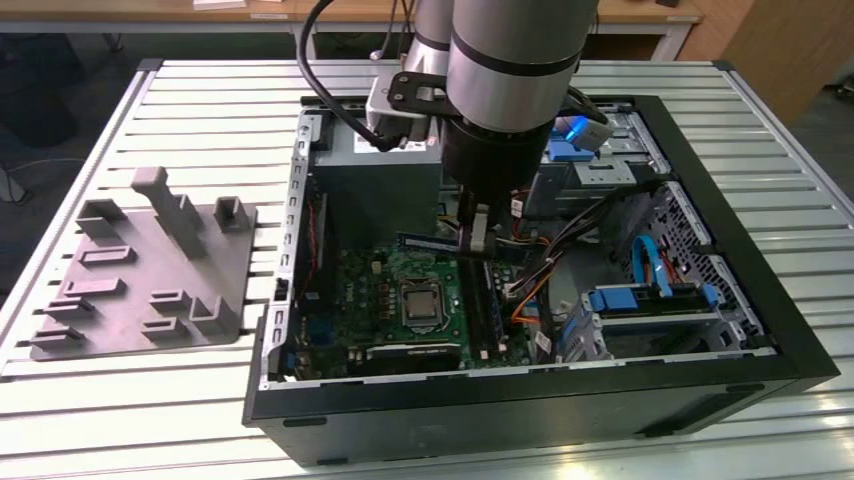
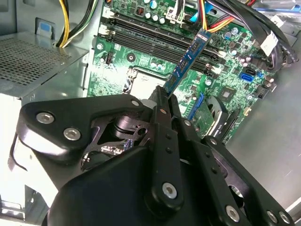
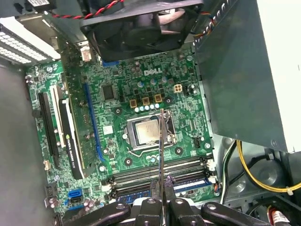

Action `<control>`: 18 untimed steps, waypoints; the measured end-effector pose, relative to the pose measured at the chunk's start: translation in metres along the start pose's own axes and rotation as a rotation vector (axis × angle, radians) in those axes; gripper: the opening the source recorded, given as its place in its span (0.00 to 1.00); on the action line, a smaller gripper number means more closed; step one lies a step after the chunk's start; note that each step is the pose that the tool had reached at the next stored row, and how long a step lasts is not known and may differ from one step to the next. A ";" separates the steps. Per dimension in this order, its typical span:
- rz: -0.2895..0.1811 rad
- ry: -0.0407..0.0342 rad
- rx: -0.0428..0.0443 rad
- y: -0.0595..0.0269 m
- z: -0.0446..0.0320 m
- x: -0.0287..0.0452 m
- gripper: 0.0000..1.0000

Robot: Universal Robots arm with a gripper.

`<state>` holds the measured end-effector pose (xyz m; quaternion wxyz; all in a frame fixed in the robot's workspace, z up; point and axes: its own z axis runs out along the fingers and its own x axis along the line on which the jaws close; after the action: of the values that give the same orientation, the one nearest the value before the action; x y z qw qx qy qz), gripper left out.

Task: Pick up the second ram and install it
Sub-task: 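Insert the second ram into the second slot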

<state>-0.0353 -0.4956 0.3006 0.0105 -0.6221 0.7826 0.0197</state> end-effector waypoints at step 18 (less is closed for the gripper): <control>0.088 -0.0012 0.0037 0.0000 0.0003 0.0000 0.14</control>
<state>-0.0354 -0.4956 0.3003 0.0113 -0.5872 0.8092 0.0191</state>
